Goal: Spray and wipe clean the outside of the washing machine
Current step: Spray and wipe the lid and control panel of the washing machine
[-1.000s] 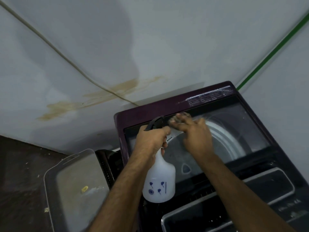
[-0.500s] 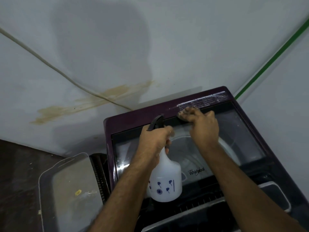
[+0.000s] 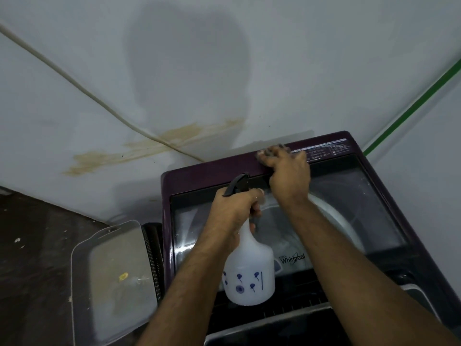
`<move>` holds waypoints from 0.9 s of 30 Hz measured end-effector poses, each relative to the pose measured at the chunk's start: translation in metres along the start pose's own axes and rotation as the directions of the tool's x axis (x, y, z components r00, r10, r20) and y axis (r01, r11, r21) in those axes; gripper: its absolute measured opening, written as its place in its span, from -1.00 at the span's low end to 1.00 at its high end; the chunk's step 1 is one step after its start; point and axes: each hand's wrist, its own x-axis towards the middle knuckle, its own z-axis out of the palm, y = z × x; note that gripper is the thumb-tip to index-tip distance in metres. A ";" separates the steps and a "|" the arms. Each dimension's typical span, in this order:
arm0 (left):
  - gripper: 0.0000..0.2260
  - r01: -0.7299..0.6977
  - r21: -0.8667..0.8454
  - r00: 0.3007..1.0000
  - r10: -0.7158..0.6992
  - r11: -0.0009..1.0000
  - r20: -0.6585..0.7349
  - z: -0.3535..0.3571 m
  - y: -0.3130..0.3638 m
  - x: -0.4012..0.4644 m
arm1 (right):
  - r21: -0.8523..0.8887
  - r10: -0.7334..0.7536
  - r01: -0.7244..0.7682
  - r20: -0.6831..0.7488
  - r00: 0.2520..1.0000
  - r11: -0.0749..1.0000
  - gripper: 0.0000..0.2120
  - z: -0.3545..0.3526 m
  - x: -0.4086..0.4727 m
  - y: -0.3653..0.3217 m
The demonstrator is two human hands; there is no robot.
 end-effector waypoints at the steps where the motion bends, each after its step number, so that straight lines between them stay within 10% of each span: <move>1: -0.92 0.000 -0.012 1.000 0.000 1.000 0.002 0.002 0.001 -0.001 | 0.048 -0.045 0.043 0.051 0.998 0.998 -0.64 0.004 -0.003 -0.007; 16: -0.90 -0.043 0.023 0.999 0.044 0.999 -0.015 0.026 0.004 -0.004 | 0.010 -0.224 0.224 0.071 0.972 0.974 -0.52 -0.021 -0.043 0.029; 22: -0.87 -0.025 0.037 1.000 0.025 0.999 -0.006 0.045 0.003 -0.002 | -0.065 0.023 -0.030 -0.095 0.995 0.997 -0.37 -0.027 0.004 0.080; 27: -0.92 -0.002 0.055 1.000 0.001 0.999 0.021 0.064 0.001 0.003 | -0.116 -0.193 0.186 -0.048 0.980 0.976 -0.43 -0.031 -0.027 0.093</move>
